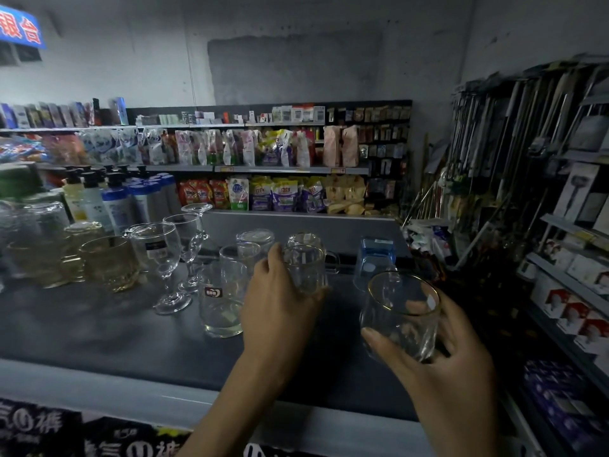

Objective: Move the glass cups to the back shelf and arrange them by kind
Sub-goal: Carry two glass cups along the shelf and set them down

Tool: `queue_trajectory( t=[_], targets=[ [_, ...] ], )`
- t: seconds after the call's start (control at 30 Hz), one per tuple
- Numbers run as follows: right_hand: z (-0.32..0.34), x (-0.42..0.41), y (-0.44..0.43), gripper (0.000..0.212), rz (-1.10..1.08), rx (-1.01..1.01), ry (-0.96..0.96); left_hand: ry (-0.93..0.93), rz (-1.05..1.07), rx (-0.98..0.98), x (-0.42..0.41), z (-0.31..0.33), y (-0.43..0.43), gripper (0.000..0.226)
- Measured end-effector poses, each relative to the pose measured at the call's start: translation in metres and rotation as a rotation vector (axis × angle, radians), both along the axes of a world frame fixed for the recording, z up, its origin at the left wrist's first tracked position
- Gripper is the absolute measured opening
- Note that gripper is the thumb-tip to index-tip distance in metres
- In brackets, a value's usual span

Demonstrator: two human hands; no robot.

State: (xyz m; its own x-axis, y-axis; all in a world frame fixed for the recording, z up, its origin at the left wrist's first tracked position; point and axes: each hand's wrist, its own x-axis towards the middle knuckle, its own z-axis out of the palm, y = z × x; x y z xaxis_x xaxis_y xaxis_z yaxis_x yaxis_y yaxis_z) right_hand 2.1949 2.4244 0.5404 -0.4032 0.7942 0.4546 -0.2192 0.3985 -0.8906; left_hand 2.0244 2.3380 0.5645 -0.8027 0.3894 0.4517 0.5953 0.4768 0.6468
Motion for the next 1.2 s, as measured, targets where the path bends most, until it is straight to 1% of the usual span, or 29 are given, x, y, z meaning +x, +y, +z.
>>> queue_trajectory(
  t=[0.07, 0.13, 0.2, 0.27, 0.33, 0.47, 0.53, 0.6, 0.7, 0.87, 0.93, 1.0, 1.2],
  targets=[
    [0.000, 0.001, 0.001, 0.092, 0.024, -0.005, -0.038, 0.047, -0.038, 0.056, 0.017, 0.007, -0.018, 0.099],
    [0.001, 0.002, 0.001, 0.094, 0.065, -0.020, -0.060, 0.013, -0.168, 0.154, 0.029, 0.009, -0.037, 0.087],
    [0.005, 0.003, -0.001, 0.095, 0.118, -0.036, -0.079, -0.159, -0.349, 0.276, 0.037, 0.008, -0.052, 0.079],
    [0.010, 0.003, -0.007, 0.096, 0.180, -0.039, -0.105, -0.327, -0.478, 0.362, 0.037, 0.002, -0.061, 0.074],
    [0.012, 0.000, -0.016, 0.095, 0.239, -0.017, -0.131, -0.394, -0.554, 0.377, 0.035, -0.003, -0.066, 0.075],
    [0.008, -0.014, -0.026, 0.089, 0.364, -0.013, -0.179, -0.447, -0.659, 0.378, 0.030, -0.007, -0.075, 0.082],
    [0.007, -0.020, -0.027, 0.084, 0.422, -0.011, -0.195, -0.446, -0.654, 0.376, 0.028, -0.006, -0.082, 0.080],
    [0.009, -0.025, -0.026, 0.078, 0.480, 0.010, -0.221, -0.442, -0.614, 0.385, 0.026, -0.005, -0.087, 0.073],
    [0.013, -0.033, -0.025, 0.077, 0.530, 0.040, -0.263, -0.439, -0.538, 0.401, 0.027, -0.003, -0.091, 0.070],
    [0.016, -0.053, -0.021, 0.078, 0.484, 0.093, -0.340, -0.356, -0.419, 0.414, 0.018, -0.005, -0.086, 0.067],
    [0.018, -0.060, -0.020, 0.077, 0.478, 0.095, -0.370, -0.346, -0.399, 0.406, 0.013, -0.006, -0.083, 0.062],
    [0.017, -0.065, -0.019, 0.076, 0.474, 0.097, -0.383, -0.350, -0.386, 0.405, 0.009, -0.007, -0.079, 0.059],
    [0.012, -0.073, -0.018, 0.071, 0.442, 0.078, -0.391, -0.322, -0.335, 0.409, 0.002, -0.011, -0.073, 0.060]
  ],
)
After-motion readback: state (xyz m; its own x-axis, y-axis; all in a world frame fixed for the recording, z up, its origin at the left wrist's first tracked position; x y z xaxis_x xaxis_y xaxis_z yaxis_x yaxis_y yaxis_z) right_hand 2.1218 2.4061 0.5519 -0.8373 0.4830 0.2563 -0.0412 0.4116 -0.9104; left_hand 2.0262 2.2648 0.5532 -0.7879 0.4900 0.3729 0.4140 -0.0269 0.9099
